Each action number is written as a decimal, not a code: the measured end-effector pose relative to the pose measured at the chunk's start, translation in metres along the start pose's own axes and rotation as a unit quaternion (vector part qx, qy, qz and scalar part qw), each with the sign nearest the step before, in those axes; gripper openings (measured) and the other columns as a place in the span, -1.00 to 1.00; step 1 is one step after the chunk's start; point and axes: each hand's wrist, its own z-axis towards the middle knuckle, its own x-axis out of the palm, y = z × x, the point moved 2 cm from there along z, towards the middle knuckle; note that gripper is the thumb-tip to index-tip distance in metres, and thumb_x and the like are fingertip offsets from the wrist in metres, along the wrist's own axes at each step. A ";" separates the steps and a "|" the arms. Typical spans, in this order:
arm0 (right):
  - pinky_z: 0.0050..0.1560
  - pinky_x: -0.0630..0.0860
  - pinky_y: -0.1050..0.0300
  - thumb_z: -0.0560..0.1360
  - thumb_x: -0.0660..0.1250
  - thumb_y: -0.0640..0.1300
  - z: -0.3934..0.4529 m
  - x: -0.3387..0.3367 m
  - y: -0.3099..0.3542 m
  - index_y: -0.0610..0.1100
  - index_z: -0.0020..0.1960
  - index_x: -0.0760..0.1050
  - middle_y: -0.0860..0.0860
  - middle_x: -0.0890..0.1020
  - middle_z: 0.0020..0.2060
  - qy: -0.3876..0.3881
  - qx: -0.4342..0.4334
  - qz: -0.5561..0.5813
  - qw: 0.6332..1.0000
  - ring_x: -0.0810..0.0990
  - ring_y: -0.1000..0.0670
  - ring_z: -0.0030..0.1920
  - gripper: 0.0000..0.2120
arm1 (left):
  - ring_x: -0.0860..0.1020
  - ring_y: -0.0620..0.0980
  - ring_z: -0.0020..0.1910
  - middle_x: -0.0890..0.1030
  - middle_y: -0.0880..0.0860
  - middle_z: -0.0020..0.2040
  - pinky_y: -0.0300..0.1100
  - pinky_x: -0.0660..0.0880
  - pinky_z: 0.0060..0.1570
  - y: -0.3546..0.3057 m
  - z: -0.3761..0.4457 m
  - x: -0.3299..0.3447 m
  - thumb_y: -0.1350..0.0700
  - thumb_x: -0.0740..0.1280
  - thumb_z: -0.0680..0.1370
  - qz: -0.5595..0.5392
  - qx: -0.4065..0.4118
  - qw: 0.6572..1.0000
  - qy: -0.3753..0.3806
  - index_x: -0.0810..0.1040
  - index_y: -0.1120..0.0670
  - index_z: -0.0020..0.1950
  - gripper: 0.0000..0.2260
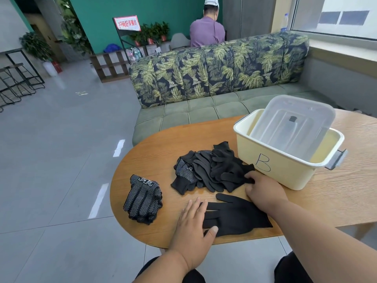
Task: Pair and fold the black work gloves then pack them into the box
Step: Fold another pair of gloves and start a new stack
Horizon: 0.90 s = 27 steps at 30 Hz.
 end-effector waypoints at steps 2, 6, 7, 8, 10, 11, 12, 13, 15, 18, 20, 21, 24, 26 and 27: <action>0.21 0.54 0.07 0.60 0.27 -0.08 -0.004 -0.002 -0.003 0.05 0.50 0.42 0.01 0.62 0.31 0.005 0.018 0.009 1.000 0.60 -0.11 0.26 -0.54 | -0.20 -0.21 0.63 -0.05 -0.30 0.62 -0.23 -0.22 0.58 0.001 -0.001 -0.002 -0.17 0.15 0.66 -0.029 0.006 0.999 -0.021 0.01 -0.17 0.67 -0.39; 0.34 0.47 0.06 0.63 0.26 -0.09 -0.005 -0.006 -0.005 -0.02 0.53 0.41 -0.03 0.60 0.36 0.028 0.034 -0.003 0.999 0.56 -0.11 0.34 -0.54 | 0.22 -0.23 0.40 0.32 -0.24 0.35 -0.20 0.23 0.50 0.002 -0.006 -0.004 -0.06 0.27 0.61 -0.058 -0.010 0.994 -0.094 0.39 -0.13 0.44 -0.62; 0.33 0.48 0.06 0.64 0.28 -0.07 -0.005 -0.008 -0.005 -0.03 0.50 0.42 -0.03 0.61 0.34 0.028 0.035 -0.007 0.999 0.57 -0.11 0.33 -0.57 | 0.26 -0.23 0.32 0.34 -0.24 0.26 -0.22 0.28 0.44 0.001 -0.007 -0.005 -0.06 0.28 0.61 -0.057 -0.020 0.992 -0.109 0.43 -0.13 0.36 -0.68; 0.30 0.49 0.06 0.64 0.30 -0.04 -0.004 -0.008 -0.005 -0.03 0.47 0.44 -0.03 0.62 0.31 0.026 0.032 -0.012 0.999 0.58 -0.11 0.30 -0.60 | 0.27 -0.22 0.27 0.35 -0.24 0.21 -0.23 0.31 0.40 0.001 -0.008 -0.005 -0.07 0.28 0.61 -0.053 -0.032 0.991 -0.120 0.45 -0.14 0.31 -0.73; 0.20 0.53 0.07 0.65 0.32 0.02 -0.004 -0.008 -0.005 -0.03 0.37 0.49 -0.01 0.65 0.20 0.024 0.026 -0.027 0.999 0.61 -0.09 0.19 -0.68 | 0.27 -0.20 0.22 0.36 -0.25 0.16 -0.24 0.34 0.35 0.000 -0.008 -0.005 -0.08 0.26 0.64 -0.042 -0.061 0.989 -0.130 0.49 -0.16 0.27 -0.79; 0.13 0.54 0.08 0.65 0.32 0.04 -0.004 -0.009 -0.005 -0.01 0.29 0.51 0.01 0.66 0.11 0.023 0.025 -0.030 0.999 0.62 -0.08 0.12 -0.74 | 0.28 -0.19 0.21 0.37 -0.25 0.15 -0.25 0.34 0.33 0.000 -0.008 -0.006 -0.09 0.26 0.64 -0.039 -0.074 0.987 -0.134 0.50 -0.17 0.26 -0.80; 0.07 0.56 0.08 0.65 0.32 0.05 -0.004 -0.009 -0.006 0.00 0.21 0.51 0.03 0.66 0.02 0.020 0.023 -0.033 0.999 0.61 -0.05 0.03 -0.81 | 0.28 -0.18 0.20 0.37 -0.25 0.14 -0.25 0.35 0.32 0.000 -0.007 -0.006 -0.09 0.26 0.64 -0.039 -0.085 0.986 -0.138 0.51 -0.18 0.25 -0.80; 0.04 0.58 0.07 0.65 0.32 0.05 -0.004 -0.009 -0.006 0.01 0.13 0.50 0.05 0.65 -0.05 0.015 0.022 -0.036 0.999 0.60 -0.02 -0.04 -0.86 | 0.28 -0.18 0.20 0.38 -0.25 0.13 -0.25 0.36 0.31 0.000 -0.007 -0.006 -0.10 0.26 0.64 -0.040 -0.094 0.985 -0.141 0.51 -0.19 0.25 -0.80; -0.02 0.62 0.05 0.65 0.30 0.05 -0.006 -0.009 -0.008 0.05 0.02 0.49 0.08 0.64 -0.15 0.004 0.016 -0.040 0.999 0.58 0.03 -0.15 -0.91 | 0.28 -0.17 0.19 0.38 -0.25 0.12 -0.24 0.37 0.30 0.000 -0.006 -0.007 -0.10 0.26 0.63 -0.043 -0.106 0.983 -0.141 0.51 -0.20 0.25 -0.80; -0.18 0.59 0.06 0.64 0.29 0.05 -0.013 -0.007 -0.009 0.08 -0.09 0.47 0.09 0.63 -0.27 -0.024 0.017 -0.010 1.000 0.58 0.04 -0.23 -0.86 | 0.30 -0.16 0.19 0.40 -0.25 0.12 -0.19 0.39 0.30 0.000 -0.006 -0.006 -0.10 0.24 0.64 -0.053 -0.111 0.982 -0.144 0.49 -0.24 0.25 -0.80; -0.24 0.55 0.06 0.63 0.29 0.06 -0.018 -0.005 -0.011 0.07 -0.12 0.47 0.07 0.63 -0.31 -0.045 0.020 0.028 0.998 0.59 0.02 -0.26 -0.83 | 0.31 -0.16 0.18 0.41 -0.27 0.12 -0.19 0.39 0.28 0.000 -0.006 -0.006 -0.15 0.22 0.64 -0.059 -0.111 0.981 -0.149 0.48 -0.26 0.26 -0.80; -0.25 0.54 0.05 0.63 0.30 0.06 -0.021 -0.005 -0.012 0.07 -0.13 0.47 0.06 0.63 -0.31 -0.049 0.020 0.037 0.998 0.59 0.01 -0.26 -0.83 | 0.32 -0.17 0.18 0.41 -0.27 0.12 -0.19 0.39 0.28 0.000 -0.005 -0.007 -0.18 0.20 0.64 -0.059 -0.113 0.980 -0.151 0.47 -0.27 0.25 -0.79; -0.25 0.53 0.05 0.64 0.30 0.05 -0.025 -0.008 -0.009 0.05 -0.13 0.47 0.05 0.63 -0.31 -0.041 0.018 0.051 0.998 0.59 0.00 -0.25 -0.82 | 0.33 -0.16 0.17 0.41 -0.27 0.11 -0.20 0.39 0.28 -0.002 -0.001 -0.006 -0.22 0.19 0.63 -0.062 -0.131 0.977 -0.154 0.45 -0.25 0.17 -0.84; -0.22 0.56 0.01 0.62 0.32 0.02 -0.030 -0.010 -0.007 0.03 -0.14 0.49 0.04 0.62 -0.31 -0.053 0.010 0.088 0.995 0.58 -0.01 -0.25 -0.83 | 0.34 -0.13 0.12 0.41 -0.23 0.05 -0.20 0.39 0.23 -0.002 -0.001 -0.006 -0.23 0.23 0.62 -0.052 -0.141 0.975 -0.162 0.43 -0.20 0.05 -0.86; -0.22 0.56 -0.01 0.61 0.33 -0.01 -0.034 -0.011 -0.005 0.02 -0.15 0.50 0.04 0.61 -0.33 -0.070 0.005 0.113 0.991 0.58 -0.02 -0.26 -0.83 | 0.33 -0.11 0.09 0.41 -0.22 0.02 -0.20 0.37 0.20 -0.002 -0.001 -0.005 -0.24 0.25 0.61 -0.044 -0.143 0.975 -0.166 0.42 -0.18 0.00 -0.84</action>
